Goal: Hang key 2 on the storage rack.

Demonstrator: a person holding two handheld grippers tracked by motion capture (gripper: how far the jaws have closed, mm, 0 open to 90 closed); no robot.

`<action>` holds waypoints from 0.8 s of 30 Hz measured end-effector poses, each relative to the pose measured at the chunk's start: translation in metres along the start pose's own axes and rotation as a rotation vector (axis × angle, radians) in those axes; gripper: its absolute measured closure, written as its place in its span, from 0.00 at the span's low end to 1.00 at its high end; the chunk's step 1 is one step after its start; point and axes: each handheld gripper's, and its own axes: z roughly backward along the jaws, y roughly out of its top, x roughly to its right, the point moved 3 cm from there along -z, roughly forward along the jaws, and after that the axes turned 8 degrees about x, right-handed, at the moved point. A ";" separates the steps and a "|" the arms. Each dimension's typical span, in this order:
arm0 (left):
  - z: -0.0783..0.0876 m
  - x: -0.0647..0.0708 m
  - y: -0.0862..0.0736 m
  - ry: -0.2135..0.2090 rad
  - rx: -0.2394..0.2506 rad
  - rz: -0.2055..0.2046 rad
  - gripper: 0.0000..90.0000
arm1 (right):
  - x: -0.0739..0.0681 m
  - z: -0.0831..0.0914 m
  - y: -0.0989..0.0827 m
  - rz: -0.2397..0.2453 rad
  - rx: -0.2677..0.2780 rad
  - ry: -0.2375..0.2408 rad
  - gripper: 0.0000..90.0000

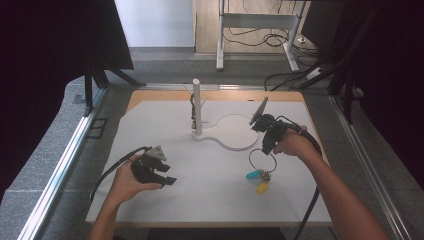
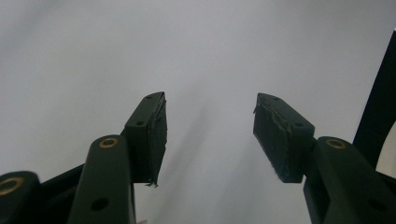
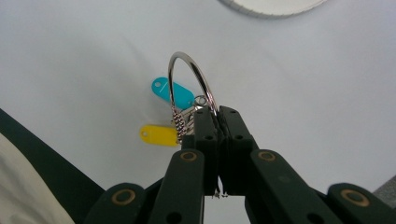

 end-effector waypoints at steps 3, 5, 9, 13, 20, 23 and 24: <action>0.000 0.000 0.000 0.001 0.000 0.002 0.50 | 0.002 0.008 0.005 0.007 0.008 -0.005 0.97; 0.000 0.000 0.000 0.000 0.000 0.003 0.50 | 0.004 0.014 0.009 0.010 0.018 -0.007 0.97; 0.001 -0.003 -0.002 -0.008 0.013 0.026 0.50 | 0.006 0.023 0.015 0.003 0.037 -0.007 0.97; 0.003 -0.006 -0.005 -0.002 0.020 0.046 0.50 | 0.009 0.029 0.020 0.004 0.048 -0.009 0.97; 0.005 -0.006 -0.005 -0.003 0.028 0.045 0.50 | 0.012 0.039 0.030 0.001 0.069 -0.013 0.97; 0.005 -0.006 -0.005 -0.004 0.027 0.044 0.50 | 0.012 0.043 0.036 0.004 0.075 -0.011 0.97; 0.005 -0.006 -0.005 -0.005 0.025 0.043 0.50 | 0.012 0.043 0.036 0.004 0.075 -0.011 0.97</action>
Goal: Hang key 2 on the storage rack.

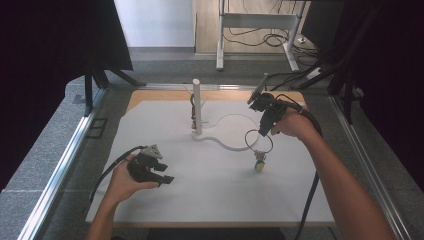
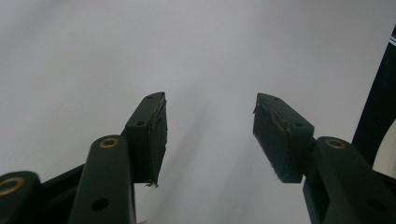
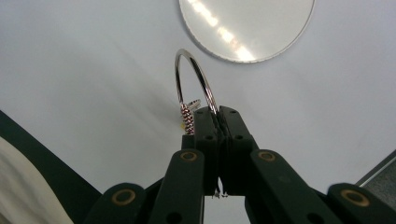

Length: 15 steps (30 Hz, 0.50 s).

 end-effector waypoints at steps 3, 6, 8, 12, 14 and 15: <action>0.000 0.000 0.000 -0.004 -0.004 0.001 0.50 | 0.001 0.002 0.006 0.003 0.005 0.002 0.97; 0.000 0.000 0.000 -0.004 -0.002 0.001 0.50 | 0.002 0.003 0.009 0.000 0.007 0.002 0.97; 0.000 0.000 0.000 -0.004 -0.003 0.001 0.50 | 0.005 0.005 0.012 -0.002 0.014 0.006 0.97; 0.000 0.000 0.000 -0.004 -0.002 0.000 0.50 | 0.007 0.006 0.016 -0.006 0.016 0.005 0.97; 0.001 0.000 0.000 -0.003 -0.001 -0.003 0.50 | 0.008 0.006 0.018 -0.008 0.019 0.004 0.97; 0.001 0.000 0.000 -0.003 0.000 -0.001 0.50 | 0.008 0.006 0.019 -0.007 0.017 0.007 0.97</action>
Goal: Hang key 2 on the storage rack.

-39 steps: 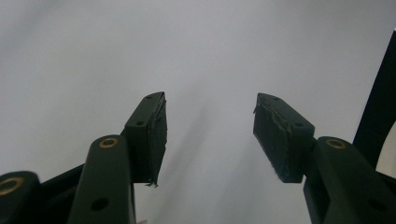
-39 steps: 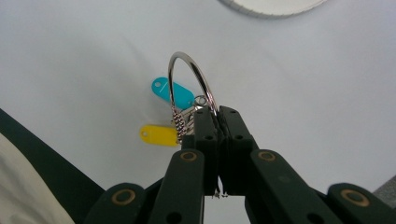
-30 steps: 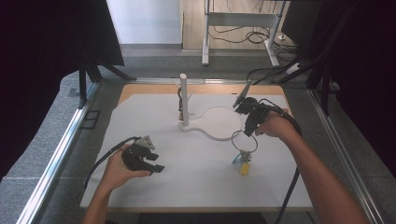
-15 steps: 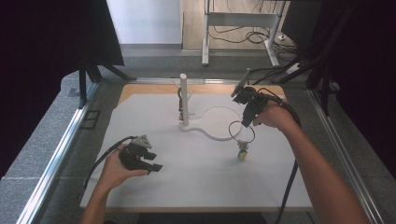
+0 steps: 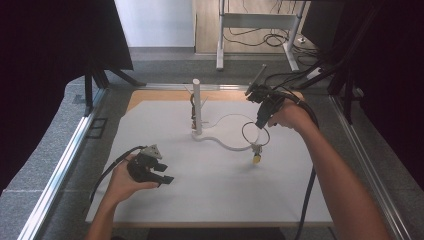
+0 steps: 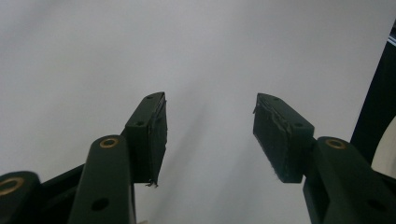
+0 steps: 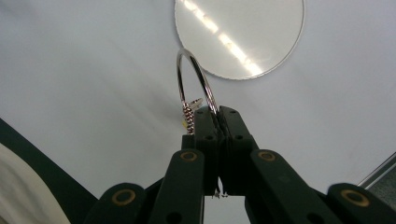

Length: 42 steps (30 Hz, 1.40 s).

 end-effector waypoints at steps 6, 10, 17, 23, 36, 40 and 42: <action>0.002 0.000 0.000 0.002 0.006 0.004 0.50 | 0.000 -0.001 0.007 -0.003 0.002 0.006 0.97; 0.001 -0.001 -0.001 -0.001 0.007 0.007 0.50 | 0.000 -0.003 0.011 -0.003 0.002 0.005 0.97; 0.002 -0.001 -0.001 0.000 0.007 0.005 0.50 | 0.001 -0.006 0.016 -0.002 -0.001 0.006 0.97; 0.002 -0.001 -0.001 -0.001 0.006 0.006 0.50 | 0.003 -0.007 0.023 -0.008 0.018 -0.005 0.97; 0.003 -0.002 -0.001 -0.001 0.008 0.000 0.50 | 0.010 -0.010 0.046 -0.019 0.055 0.014 0.97; 0.004 -0.002 -0.001 0.001 0.010 0.006 0.50 | 0.012 -0.013 0.051 -0.022 0.064 0.032 0.97; 0.005 -0.002 -0.001 0.002 0.011 0.004 0.50 | 0.014 -0.014 0.053 -0.029 0.073 0.035 0.97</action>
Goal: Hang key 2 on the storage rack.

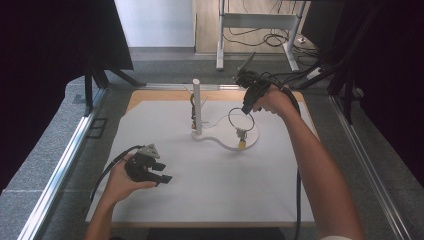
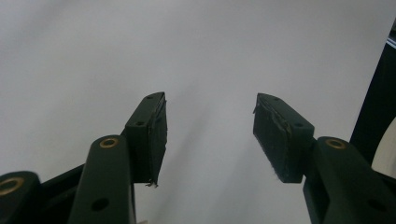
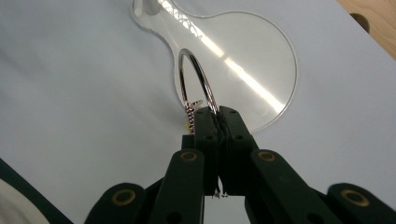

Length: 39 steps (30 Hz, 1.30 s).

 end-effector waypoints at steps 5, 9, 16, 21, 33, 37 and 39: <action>-0.001 0.000 0.000 0.000 -0.004 0.002 0.50 | 0.004 0.000 0.006 -0.017 0.022 0.019 0.97; 0.000 0.000 0.000 0.001 -0.002 -0.003 0.50 | 0.007 0.000 0.011 -0.022 0.034 0.007 0.97; 0.004 -0.001 0.000 0.009 0.011 0.003 0.50 | 0.007 -0.003 0.020 -0.018 0.047 0.005 0.97; 0.007 -0.001 -0.001 0.009 0.016 0.004 0.50 | 0.007 -0.006 0.027 -0.018 0.055 0.013 0.97; 0.014 -0.002 -0.005 0.018 0.026 0.021 0.50 | 0.010 -0.014 0.042 -0.025 0.062 0.009 0.97; 0.016 -0.004 -0.007 0.023 0.027 0.028 0.50 | 0.012 -0.015 0.046 -0.029 0.070 0.008 0.97; 0.016 -0.004 -0.006 0.020 0.030 0.026 0.50 | 0.013 -0.017 0.047 -0.036 0.071 0.004 0.97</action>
